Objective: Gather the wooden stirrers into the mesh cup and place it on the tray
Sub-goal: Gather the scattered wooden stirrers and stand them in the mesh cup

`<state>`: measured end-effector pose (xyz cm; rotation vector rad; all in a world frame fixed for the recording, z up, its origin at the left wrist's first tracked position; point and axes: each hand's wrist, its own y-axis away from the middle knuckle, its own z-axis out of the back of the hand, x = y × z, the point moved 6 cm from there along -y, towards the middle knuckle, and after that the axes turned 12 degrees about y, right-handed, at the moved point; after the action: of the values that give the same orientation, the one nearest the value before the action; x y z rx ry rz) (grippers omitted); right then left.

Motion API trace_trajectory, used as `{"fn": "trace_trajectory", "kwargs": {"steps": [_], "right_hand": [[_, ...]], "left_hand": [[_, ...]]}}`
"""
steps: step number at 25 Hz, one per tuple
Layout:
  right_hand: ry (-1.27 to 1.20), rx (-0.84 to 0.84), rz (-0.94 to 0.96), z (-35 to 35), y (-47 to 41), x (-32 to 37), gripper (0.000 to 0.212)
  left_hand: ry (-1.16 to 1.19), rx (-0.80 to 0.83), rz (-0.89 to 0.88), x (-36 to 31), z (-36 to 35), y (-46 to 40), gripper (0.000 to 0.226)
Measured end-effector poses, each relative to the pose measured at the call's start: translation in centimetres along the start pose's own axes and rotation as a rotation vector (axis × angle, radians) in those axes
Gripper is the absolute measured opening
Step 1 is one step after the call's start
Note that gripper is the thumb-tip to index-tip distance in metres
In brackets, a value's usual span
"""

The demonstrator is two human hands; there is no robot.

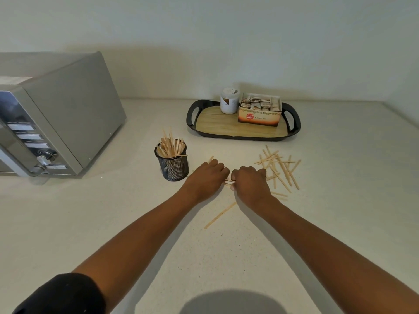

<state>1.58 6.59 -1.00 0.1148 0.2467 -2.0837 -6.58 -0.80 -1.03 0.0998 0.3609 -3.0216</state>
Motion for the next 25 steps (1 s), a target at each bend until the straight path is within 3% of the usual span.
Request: {"fn": "trace_trajectory", "kwargs": {"steps": [9,15,21,25], "right_hand": [[0.127,-0.046,0.068,0.5,0.1,0.4,0.024],[0.281,-0.073,0.21,3.9,-1.2,-0.5,0.018],[0.429,-0.081,0.356,8.8,-2.8,-0.8,0.018],[0.421,-0.048,0.413,10.8,-3.5,-0.8,0.018]], "left_hand": [[0.008,0.006,0.046,-0.5,0.0,0.1,0.016],[0.063,0.029,0.127,-0.8,1.3,-0.7,0.022],[0.212,0.203,0.282,0.2,3.9,-3.2,0.019],[0.238,0.131,0.293,0.4,5.5,-2.8,0.017]]}}
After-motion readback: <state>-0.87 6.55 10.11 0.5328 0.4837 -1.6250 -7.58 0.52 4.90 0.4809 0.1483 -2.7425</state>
